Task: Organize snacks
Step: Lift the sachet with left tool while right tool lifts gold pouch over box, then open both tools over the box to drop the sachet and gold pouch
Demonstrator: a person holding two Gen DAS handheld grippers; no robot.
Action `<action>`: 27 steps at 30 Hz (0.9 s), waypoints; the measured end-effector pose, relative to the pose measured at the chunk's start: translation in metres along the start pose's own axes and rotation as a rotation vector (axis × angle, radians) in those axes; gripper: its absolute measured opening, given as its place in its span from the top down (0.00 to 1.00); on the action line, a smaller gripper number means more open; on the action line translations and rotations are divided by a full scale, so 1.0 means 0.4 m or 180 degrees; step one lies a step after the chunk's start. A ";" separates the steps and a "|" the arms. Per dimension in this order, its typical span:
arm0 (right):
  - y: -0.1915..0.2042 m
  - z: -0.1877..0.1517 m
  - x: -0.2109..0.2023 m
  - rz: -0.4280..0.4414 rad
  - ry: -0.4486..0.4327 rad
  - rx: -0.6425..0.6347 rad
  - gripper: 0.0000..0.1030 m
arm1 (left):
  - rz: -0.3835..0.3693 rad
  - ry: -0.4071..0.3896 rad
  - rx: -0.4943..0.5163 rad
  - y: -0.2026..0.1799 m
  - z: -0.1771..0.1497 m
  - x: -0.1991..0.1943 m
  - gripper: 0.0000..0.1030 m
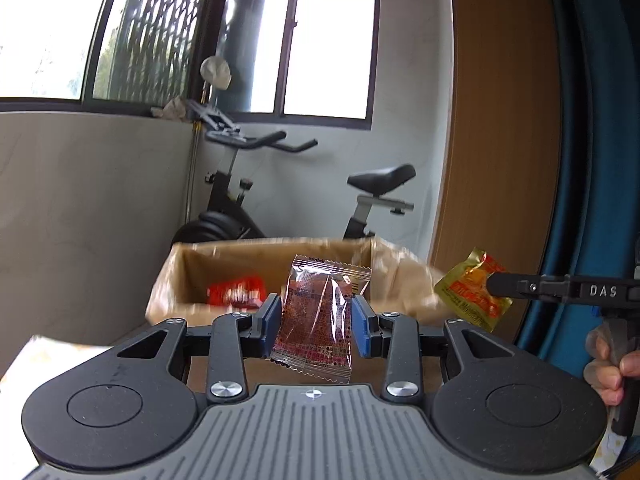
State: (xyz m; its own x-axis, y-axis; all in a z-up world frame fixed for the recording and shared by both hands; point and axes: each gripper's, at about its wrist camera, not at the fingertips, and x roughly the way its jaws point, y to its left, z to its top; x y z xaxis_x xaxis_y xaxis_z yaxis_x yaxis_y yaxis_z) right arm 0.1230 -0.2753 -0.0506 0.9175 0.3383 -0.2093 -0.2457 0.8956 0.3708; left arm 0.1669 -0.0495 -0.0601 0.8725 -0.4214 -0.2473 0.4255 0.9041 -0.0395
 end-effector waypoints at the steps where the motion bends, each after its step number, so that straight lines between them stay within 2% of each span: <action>1: 0.000 0.016 0.020 -0.0010 -0.0022 -0.0070 0.80 | -0.0004 -0.0018 -0.0001 0.004 0.019 0.025 0.61; 6: -0.001 0.066 0.144 -0.0160 0.0029 -0.0240 0.79 | 0.0075 0.0067 -0.0030 0.021 0.072 0.157 0.61; 10: -0.008 0.074 0.240 -0.0349 0.0253 -0.0309 0.79 | 0.0210 0.0252 -0.0041 0.038 0.082 0.211 0.61; 13: -0.017 0.067 0.290 -0.0547 0.0489 -0.0247 0.75 | 0.0295 0.0400 -0.0099 0.062 0.077 0.236 0.58; 14: -0.020 0.067 0.301 -0.0602 0.0547 -0.0243 0.70 | 0.0301 0.0469 -0.0118 0.073 0.078 0.249 0.53; 15: -0.020 0.063 0.308 -0.0638 0.0599 -0.0267 0.64 | 0.0298 0.0519 -0.0125 0.082 0.073 0.251 0.43; 16: -0.015 0.062 0.310 -0.0671 0.0615 -0.0306 0.62 | 0.0301 0.0544 -0.0124 0.084 0.071 0.252 0.38; 18: -0.006 0.062 0.307 -0.0698 0.0609 -0.0390 0.56 | 0.0339 0.0528 -0.0113 0.100 0.064 0.240 0.19; 20: 0.003 0.065 0.301 -0.0720 0.0604 -0.0448 0.55 | 0.0419 0.0509 -0.0099 0.098 0.064 0.237 0.12; 22: 0.004 0.070 0.298 -0.0741 0.0635 -0.0468 0.51 | 0.0466 0.0541 -0.0090 0.101 0.069 0.232 0.11; 27: 0.027 0.091 0.285 -0.0764 0.0606 -0.0554 0.24 | 0.0622 0.0540 -0.0037 0.103 0.091 0.211 0.09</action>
State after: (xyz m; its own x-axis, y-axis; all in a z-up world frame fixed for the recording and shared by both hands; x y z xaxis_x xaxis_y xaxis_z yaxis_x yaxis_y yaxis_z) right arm 0.2364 -0.2375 -0.0377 0.8849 0.1451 -0.4427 -0.0947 0.9864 0.1340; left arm 0.2667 -0.0504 -0.0475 0.8847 -0.2216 -0.4101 0.2491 0.9684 0.0141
